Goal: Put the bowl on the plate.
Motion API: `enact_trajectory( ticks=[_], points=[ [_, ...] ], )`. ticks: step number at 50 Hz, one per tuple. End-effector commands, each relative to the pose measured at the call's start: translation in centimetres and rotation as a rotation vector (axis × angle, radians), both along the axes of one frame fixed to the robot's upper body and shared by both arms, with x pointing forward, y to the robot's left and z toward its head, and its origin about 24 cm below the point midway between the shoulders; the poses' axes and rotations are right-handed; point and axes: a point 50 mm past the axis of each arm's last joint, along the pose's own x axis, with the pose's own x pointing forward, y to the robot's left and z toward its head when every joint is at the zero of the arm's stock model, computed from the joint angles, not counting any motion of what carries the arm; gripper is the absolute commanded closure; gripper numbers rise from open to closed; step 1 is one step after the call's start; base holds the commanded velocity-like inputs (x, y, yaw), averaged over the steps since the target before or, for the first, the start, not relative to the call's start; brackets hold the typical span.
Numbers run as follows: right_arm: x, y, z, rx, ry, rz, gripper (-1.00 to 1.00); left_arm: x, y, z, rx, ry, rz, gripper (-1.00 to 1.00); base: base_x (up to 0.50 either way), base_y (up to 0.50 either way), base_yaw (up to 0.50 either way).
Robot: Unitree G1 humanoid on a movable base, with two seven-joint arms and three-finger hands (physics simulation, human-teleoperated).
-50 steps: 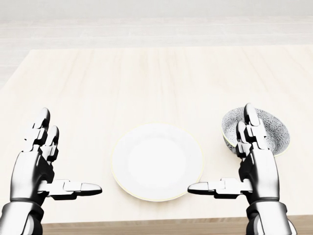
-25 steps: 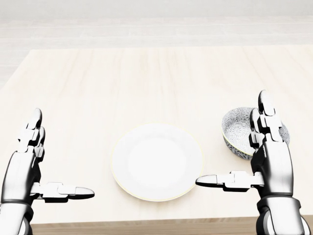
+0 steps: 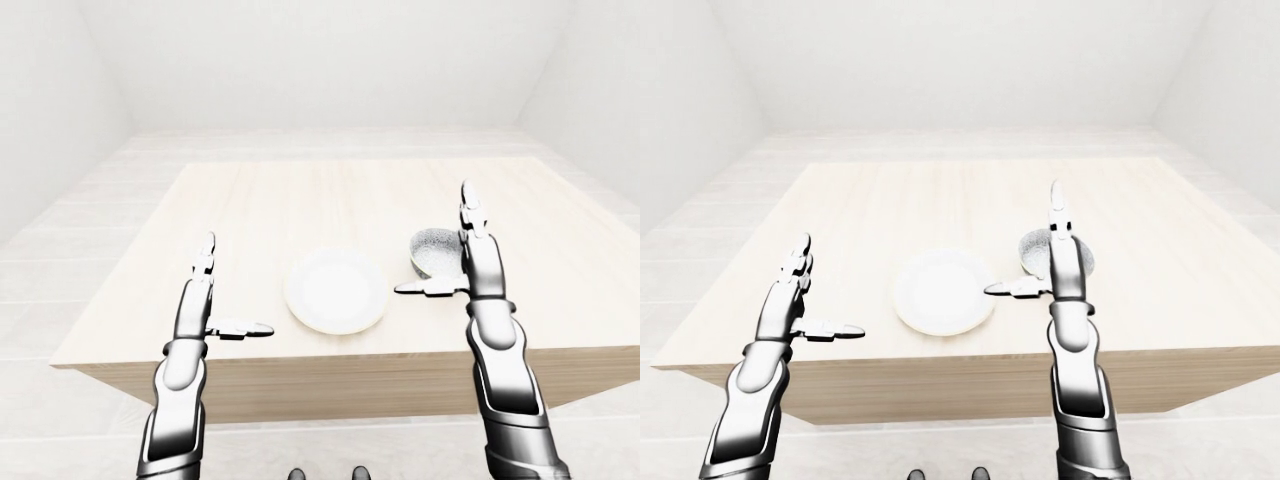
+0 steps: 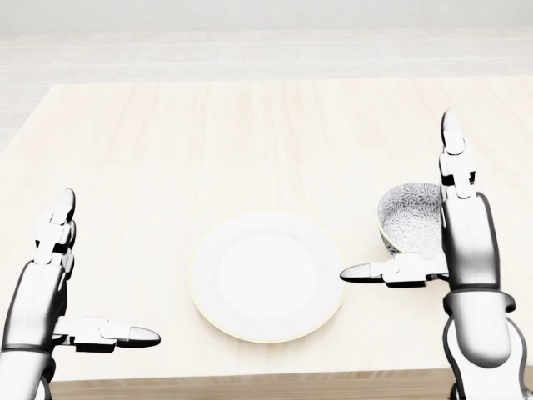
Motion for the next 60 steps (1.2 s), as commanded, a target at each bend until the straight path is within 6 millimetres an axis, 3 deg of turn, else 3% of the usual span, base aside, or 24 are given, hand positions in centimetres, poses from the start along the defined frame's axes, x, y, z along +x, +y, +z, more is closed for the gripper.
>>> enact_trajectory(
  ticks=[1, 6, 19, 60],
  points=[
    [2.0, -0.1, 1.4, -0.246, -0.016, -0.062, -1.0, -0.1, -0.1, 0.2, 0.01, -0.007, -0.003, -1.0, 0.0, 0.0, 0.0],
    [2.9, 0.5, 1.7, -0.43, 0.01, -0.058, -1.0, -0.1, -0.1, 0.3, 0.01, -0.011, -0.002, -1.0, 0.0, 0.0, 0.0],
    [3.7, 0.9, -1.0, -0.738, 0.174, -0.081, -1.0, -0.1, -0.2, 0.6, 0.011, -0.024, -0.011, -1.0, 0.0, 0.0, 0.0],
    [4.4, -0.7, -2.8, -0.964, 0.314, -0.159, -1.0, -0.5, -0.3, 0.9, 0.016, -0.035, -0.015, -1.0, 0.0, 0.0, 0.0]
  ],
)
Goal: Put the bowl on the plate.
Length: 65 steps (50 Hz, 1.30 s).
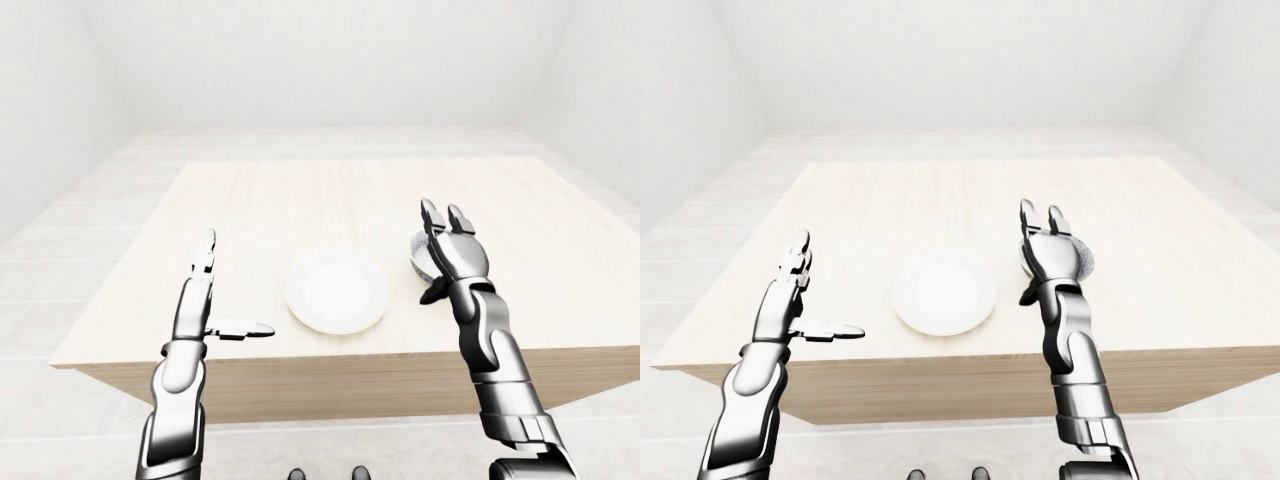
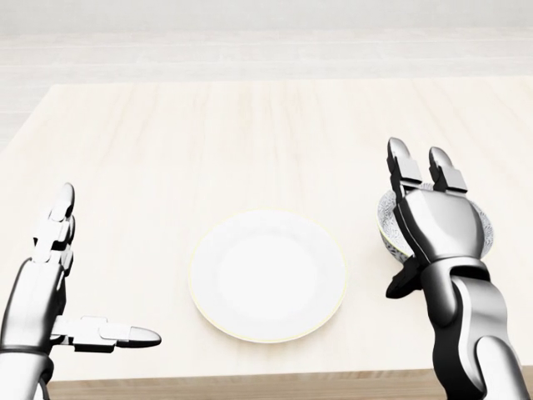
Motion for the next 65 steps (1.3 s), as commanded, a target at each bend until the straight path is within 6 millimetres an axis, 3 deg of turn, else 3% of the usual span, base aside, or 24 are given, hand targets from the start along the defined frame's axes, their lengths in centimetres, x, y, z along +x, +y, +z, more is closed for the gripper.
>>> enact_trajectory(
  ticks=[1, 39, 65],
  points=[
    [0.0, -0.2, -0.6, -0.054, 0.036, -0.014, -1.0, -0.1, 0.0, 0.2, 0.001, -0.006, -0.003, -1.0, 0.0, 0.0, 0.0],
    [0.8, -1.3, -4.3, -0.072, 0.14, -0.068, -1.0, -0.3, 0.0, 0.3, 0.007, -0.011, -0.003, -1.0, 0.0, 0.0, 0.0],
    [2.7, -4.1, -6.7, 0.027, 0.161, -0.202, -1.0, -0.3, 0.0, 0.1, 0.009, -0.002, -0.001, -1.0, 0.0, 0.0, 0.0]
  ],
)
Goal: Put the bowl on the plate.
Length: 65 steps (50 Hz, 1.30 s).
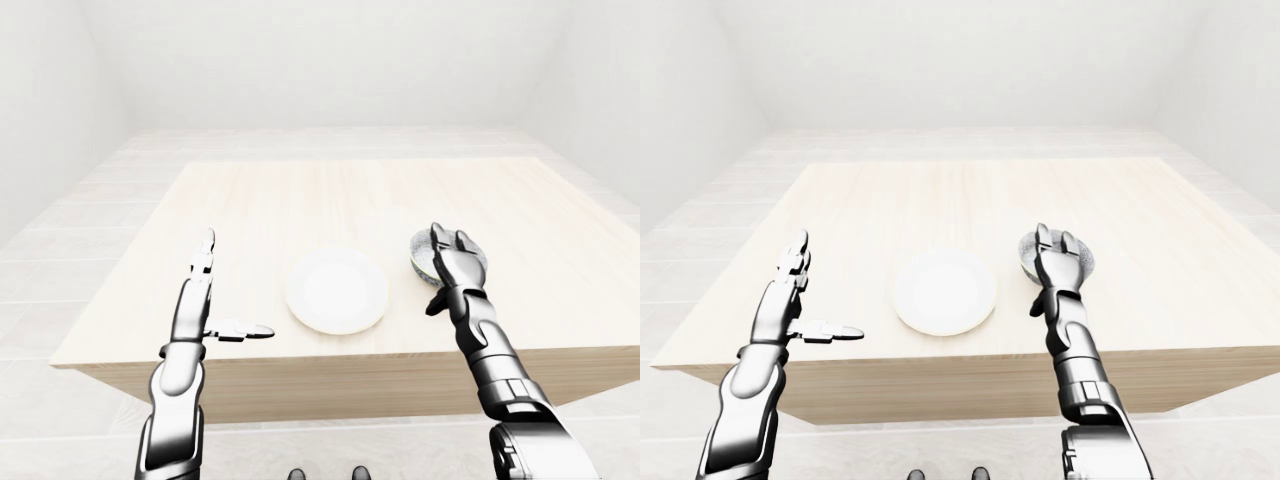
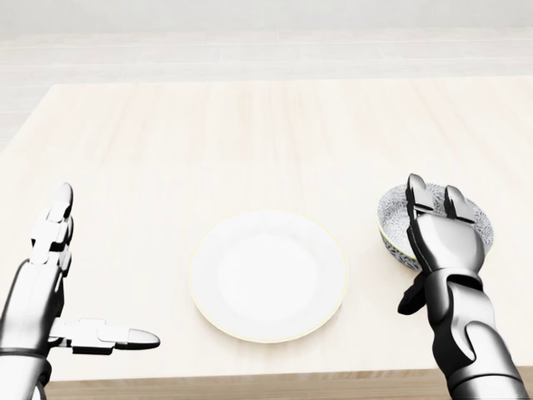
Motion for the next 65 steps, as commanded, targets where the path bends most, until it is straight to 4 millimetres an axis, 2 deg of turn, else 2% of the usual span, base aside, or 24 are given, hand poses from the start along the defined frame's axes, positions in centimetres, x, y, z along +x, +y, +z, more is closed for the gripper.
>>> enact_trajectory(
  ticks=[1, 25, 65],
  points=[
    [0.4, -1.1, -0.9, 0.035, 0.016, -0.059, -1.0, 0.0, 0.0, -0.1, 0.003, 0.004, 0.002, -1.0, 0.0, 0.0, 0.0],
    [1.0, -2.4, -1.8, 0.088, 0.083, -0.136, -1.0, 0.0, 0.1, -0.1, 0.0, 0.008, -0.001, -1.0, 0.0, 0.0, 0.0],
    [0.6, -2.8, -2.9, 0.083, 0.121, -0.171, -1.0, 0.0, 0.0, 0.1, 0.006, -0.004, -0.003, -1.0, 0.0, 0.0, 0.0]
  ],
)
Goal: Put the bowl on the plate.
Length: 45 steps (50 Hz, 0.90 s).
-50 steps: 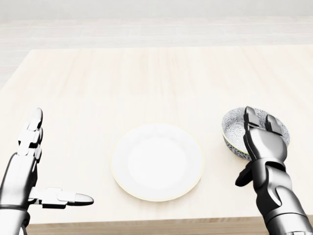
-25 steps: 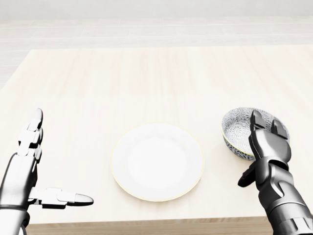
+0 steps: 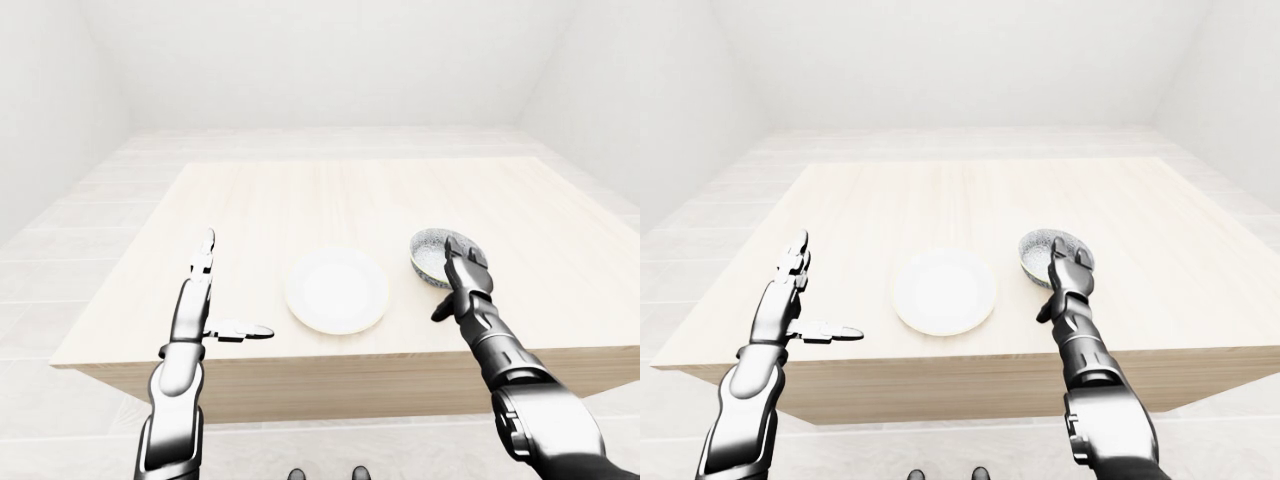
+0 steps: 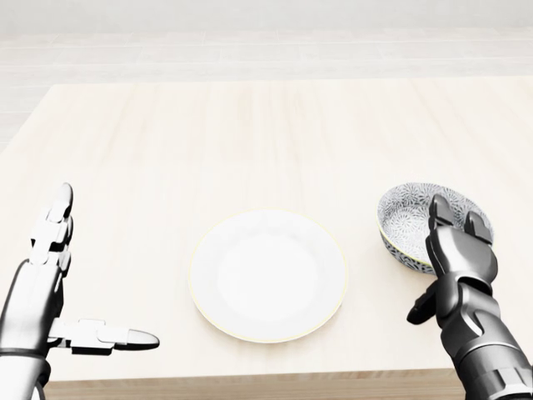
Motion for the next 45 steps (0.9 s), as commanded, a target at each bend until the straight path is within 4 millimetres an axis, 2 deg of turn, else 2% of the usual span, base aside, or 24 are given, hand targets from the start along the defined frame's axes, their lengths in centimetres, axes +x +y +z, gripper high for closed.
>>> enact_trajectory(
  ticks=[1, 20, 25, 28, 30, 33, 38, 45],
  points=[
    [-0.13, -0.06, -0.23, -0.002, 0.007, -0.004, -1.0, -0.05, 0.0, 0.09, 0.0, -0.004, -0.001, -1.0, 0.0, 0.0, 0.0],
    [-0.24, -0.07, -0.44, 0.001, 0.018, -0.005, -1.0, 0.1, 0.07, -0.21, -0.003, 0.008, 0.004, -1.0, 0.0, 0.0, 0.0],
    [-0.24, 0.01, -0.46, 0.0, 0.019, -0.001, -0.69, 0.11, 0.09, -0.3, -0.004, 0.012, 0.005, -1.0, 0.0, 0.0, 0.0],
    [-0.23, 0.04, -0.47, -0.002, 0.021, 0.002, -0.22, 0.08, 0.12, -0.3, -0.005, 0.012, 0.004, -1.0, 0.0, 0.0, 0.0],
    [-0.23, 0.07, -0.45, -0.003, 0.02, 0.004, -0.11, 0.09, 0.14, -0.31, -0.005, 0.012, 0.005, -1.0, 0.0, 0.0, 0.0],
    [-0.25, 0.13, -0.47, -0.004, 0.022, 0.009, 0.24, 0.07, 0.14, -0.25, -0.005, 0.01, 0.005, -1.0, 0.0, 0.0, 0.0],
    [-0.26, 0.16, -0.48, -0.007, 0.023, 0.012, 0.43, 0.07, 0.14, -0.3, -0.005, 0.012, 0.005, -1.0, 0.0, 0.0, 0.0],
    [-0.17, 0.22, -0.36, -0.008, 0.025, 0.02, 0.53, 0.05, 0.21, -0.17, -0.005, 0.007, 0.005, -1.0, 0.0, 0.0, 0.0]
  ],
)
